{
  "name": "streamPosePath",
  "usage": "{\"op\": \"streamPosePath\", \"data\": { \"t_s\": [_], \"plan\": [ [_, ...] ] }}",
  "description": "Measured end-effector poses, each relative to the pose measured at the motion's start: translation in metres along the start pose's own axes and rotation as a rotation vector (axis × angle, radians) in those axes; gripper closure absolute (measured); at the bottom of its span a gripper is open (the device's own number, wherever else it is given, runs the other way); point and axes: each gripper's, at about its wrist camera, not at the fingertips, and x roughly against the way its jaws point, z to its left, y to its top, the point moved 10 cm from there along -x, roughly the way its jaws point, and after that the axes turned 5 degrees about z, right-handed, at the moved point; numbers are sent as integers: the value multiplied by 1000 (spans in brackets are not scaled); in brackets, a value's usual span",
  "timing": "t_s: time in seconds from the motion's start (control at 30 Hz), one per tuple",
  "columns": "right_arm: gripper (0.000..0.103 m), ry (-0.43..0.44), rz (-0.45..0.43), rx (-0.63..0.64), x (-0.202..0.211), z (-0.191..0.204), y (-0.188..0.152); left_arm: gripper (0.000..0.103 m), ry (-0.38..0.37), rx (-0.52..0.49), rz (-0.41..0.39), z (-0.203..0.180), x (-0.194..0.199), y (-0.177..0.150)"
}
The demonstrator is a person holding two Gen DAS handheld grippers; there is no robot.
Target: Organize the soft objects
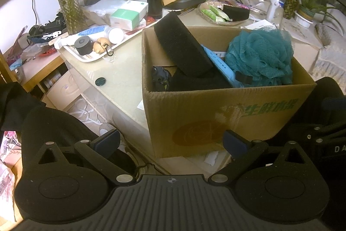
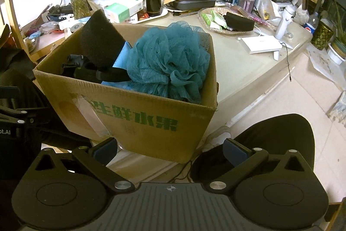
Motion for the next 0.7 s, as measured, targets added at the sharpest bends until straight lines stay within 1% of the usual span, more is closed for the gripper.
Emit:
{"op": "streamPosePath", "data": {
  "t_s": [0.5, 0.7],
  "plan": [
    [0, 9, -25, -29, 6, -11, 4, 0, 4, 22, -11, 15, 2, 3],
    [0, 9, -38, -47, 8, -17, 6, 0, 13, 9, -6, 13, 0, 3]
  ]
}}
